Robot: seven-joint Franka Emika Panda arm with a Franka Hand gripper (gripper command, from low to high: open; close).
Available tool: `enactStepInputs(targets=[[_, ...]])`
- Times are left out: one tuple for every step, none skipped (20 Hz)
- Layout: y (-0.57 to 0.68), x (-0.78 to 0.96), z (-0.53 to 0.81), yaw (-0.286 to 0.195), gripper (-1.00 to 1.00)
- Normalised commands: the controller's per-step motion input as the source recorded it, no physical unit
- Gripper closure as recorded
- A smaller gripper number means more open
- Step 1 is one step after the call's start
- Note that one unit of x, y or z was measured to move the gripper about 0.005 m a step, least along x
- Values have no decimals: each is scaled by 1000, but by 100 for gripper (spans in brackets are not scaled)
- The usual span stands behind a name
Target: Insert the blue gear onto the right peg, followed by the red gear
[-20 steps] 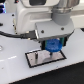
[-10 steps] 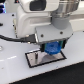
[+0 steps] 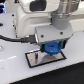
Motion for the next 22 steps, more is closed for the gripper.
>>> enactStepInputs(targets=[[49,314,0,0,100],[69,297,0,0,100],[86,171,137,0,100],[57,60,451,0,100],[31,49,489,0,100],[20,37,480,0,100],[46,74,354,0,100],[46,71,294,0,100],[34,74,171,0,100],[0,66,20,0,100],[0,66,0,0,100],[0,74,-160,0,100],[0,77,-151,0,100],[-6,77,-140,0,100],[-57,91,-91,0,100],[-71,100,-126,0,100],[-74,109,-171,0,100],[-77,117,-234,0,100],[-89,117,-246,0,100],[-69,140,-286,0,100],[-37,134,-263,0,100],[-26,146,-294,0,100]])
